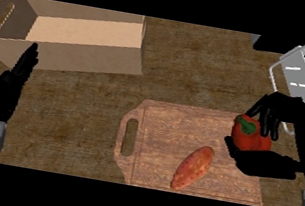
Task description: Pick the bell pepper from the cutting board and place it in the tiered basket
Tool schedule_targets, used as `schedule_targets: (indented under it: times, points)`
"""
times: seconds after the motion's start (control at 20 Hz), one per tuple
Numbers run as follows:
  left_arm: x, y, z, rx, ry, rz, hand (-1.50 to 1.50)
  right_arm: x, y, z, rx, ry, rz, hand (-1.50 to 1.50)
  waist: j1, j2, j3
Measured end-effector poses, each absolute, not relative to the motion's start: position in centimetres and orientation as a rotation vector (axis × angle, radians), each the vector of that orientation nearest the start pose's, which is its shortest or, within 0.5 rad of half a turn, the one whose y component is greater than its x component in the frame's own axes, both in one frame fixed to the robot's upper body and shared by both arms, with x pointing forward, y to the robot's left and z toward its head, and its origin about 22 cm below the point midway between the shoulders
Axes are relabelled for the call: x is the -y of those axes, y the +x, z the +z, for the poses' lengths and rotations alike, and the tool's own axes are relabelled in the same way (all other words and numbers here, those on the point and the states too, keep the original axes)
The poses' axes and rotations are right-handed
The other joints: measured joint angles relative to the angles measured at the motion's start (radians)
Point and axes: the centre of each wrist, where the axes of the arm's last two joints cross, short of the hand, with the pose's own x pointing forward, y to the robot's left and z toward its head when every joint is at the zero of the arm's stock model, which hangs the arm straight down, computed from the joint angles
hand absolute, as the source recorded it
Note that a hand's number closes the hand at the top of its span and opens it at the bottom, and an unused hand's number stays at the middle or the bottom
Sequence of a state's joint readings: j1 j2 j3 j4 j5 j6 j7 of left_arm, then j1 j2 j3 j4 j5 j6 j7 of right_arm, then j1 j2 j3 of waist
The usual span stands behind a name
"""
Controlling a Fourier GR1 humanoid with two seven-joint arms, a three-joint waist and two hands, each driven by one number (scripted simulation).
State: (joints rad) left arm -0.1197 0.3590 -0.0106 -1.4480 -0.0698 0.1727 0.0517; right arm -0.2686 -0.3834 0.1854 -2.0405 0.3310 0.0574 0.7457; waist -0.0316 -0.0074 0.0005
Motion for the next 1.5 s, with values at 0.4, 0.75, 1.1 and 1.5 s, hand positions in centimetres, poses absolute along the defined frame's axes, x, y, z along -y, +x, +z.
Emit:
schedule_targets:
  times: [0.4, 0.75, 1.1, 1.5]
  points:
    - [-30.2, 27.3, 3.6, 1.524, 0.443, -0.22, 0.0, 28.6, 22.6, 25.1, 1.658, -0.764, 0.373, 1.5, 0.018, 0.003, -0.001]
    - [-30.0, 27.3, 3.4, 1.537, 0.437, -0.228, 0.0, 34.7, 24.3, 29.4, 1.627, -0.878, 0.392, 1.5, 0.031, 0.007, -0.001]
    - [-30.2, 27.8, 2.7, 1.535, 0.425, -0.233, 0.0, 38.3, 27.4, 29.3, 1.633, -0.87, 0.416, 1.5, 0.039, 0.01, -0.001]
    - [-29.1, 27.9, 2.8, 1.549, 0.418, -0.245, 0.0, 41.5, 30.2, 27.7, 1.508, -1.159, 0.533, 1.5, 0.052, 0.015, 0.0]
